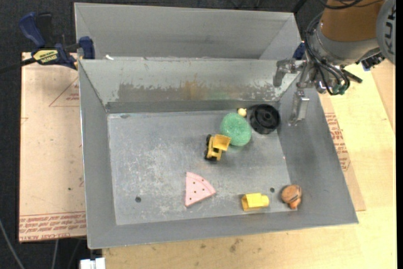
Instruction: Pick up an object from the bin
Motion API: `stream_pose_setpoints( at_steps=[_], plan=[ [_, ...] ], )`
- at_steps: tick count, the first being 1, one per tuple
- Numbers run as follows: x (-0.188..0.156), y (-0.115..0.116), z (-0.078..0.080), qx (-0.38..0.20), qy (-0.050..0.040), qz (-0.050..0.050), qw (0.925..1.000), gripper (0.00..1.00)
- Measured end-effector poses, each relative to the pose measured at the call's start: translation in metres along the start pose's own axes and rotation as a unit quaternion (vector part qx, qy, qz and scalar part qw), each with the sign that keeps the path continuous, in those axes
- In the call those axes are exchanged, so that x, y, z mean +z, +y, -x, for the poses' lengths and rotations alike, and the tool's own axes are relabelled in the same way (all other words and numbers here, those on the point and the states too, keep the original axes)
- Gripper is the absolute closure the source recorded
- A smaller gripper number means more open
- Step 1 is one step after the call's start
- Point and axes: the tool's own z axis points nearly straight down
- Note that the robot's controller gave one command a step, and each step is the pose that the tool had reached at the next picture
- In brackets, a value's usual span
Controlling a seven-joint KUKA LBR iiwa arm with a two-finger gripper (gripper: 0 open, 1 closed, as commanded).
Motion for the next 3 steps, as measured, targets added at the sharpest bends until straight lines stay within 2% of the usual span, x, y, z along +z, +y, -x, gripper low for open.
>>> stream_pose_setpoints(
  at_steps=[1,2,3],
  plan=[
    [-0.005,0.0,0.001,-0.001,-0.0037,-0.001,1.0,0.0],
    [0.033,0.023,-0.001,-0.032,-0.0054,-0.001,0.9995,0.0],
    [0.065,0.041,-0.013,-0.052,-0.0028,0.0,0.9987,0.0]
  ],
)
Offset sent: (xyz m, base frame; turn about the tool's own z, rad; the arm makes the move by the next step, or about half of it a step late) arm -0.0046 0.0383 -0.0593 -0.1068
